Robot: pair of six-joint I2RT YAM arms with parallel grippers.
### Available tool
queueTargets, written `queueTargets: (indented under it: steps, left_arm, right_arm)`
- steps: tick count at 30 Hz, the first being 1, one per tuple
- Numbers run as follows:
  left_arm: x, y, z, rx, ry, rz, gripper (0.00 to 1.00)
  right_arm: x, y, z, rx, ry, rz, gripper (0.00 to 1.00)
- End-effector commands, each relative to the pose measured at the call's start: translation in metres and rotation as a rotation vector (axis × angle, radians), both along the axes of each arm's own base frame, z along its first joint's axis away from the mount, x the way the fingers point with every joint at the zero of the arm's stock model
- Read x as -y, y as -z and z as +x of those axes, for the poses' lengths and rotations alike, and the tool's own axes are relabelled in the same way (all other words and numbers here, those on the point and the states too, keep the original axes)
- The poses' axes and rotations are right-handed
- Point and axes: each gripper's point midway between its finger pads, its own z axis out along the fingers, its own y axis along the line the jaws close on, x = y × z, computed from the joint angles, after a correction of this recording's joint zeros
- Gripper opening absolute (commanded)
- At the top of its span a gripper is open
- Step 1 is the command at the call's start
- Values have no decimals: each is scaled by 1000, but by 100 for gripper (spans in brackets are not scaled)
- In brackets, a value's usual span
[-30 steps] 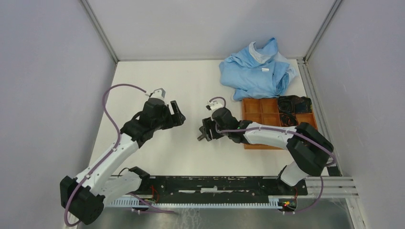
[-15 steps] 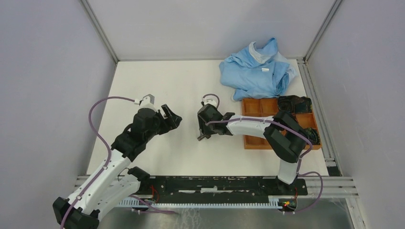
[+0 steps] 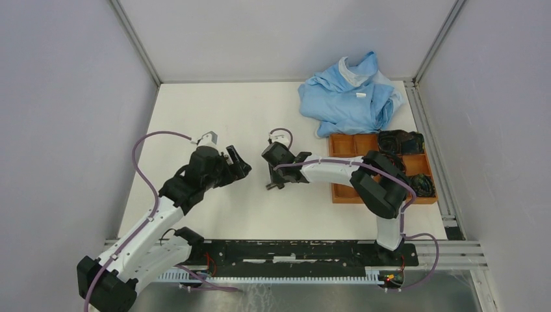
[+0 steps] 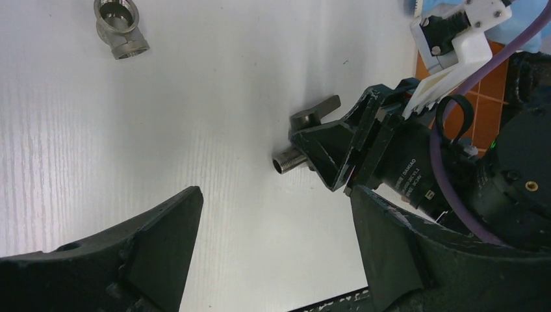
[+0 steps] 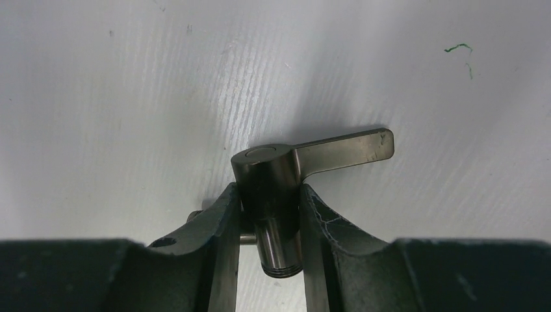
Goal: Install the water faucets
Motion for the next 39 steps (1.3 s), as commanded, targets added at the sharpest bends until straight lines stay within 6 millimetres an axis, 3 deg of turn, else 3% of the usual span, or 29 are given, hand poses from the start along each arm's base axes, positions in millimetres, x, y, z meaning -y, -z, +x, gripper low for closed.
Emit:
queueTargets:
  steps: [1, 4, 7, 9, 12, 22, 33, 39]
  left_arm:
    - [8, -22, 0, 68, 86, -5, 93]
    - [37, -20, -13, 73, 275, -74, 95]
    - [56, -9, -22, 20, 389, -120, 91]
    - [63, -8, -20, 29, 401, -151, 89]
    - [74, -26, -18, 118, 410, -258, 87]
    - [97, -40, -24, 148, 462, -446, 80]
    - [106, -31, -19, 111, 466, -462, 46]
    - [103, -25, -20, 105, 440, -458, 46]
  right_arm:
    - [1, -40, 10, 46, -26, 71, 2]
    - [-1, -80, 6, 71, -63, 217, 0]
    - [3, -118, 5, 141, -52, 314, 0]
    - [7, -132, 5, 161, -36, 335, 0]
    - [7, -144, 2, 164, -28, 376, 0]
    - [-7, -165, -7, 143, -65, 491, 0]
    - [-13, -173, -8, 140, -83, 516, 0]
    - [-14, -173, -9, 137, -90, 525, 0]
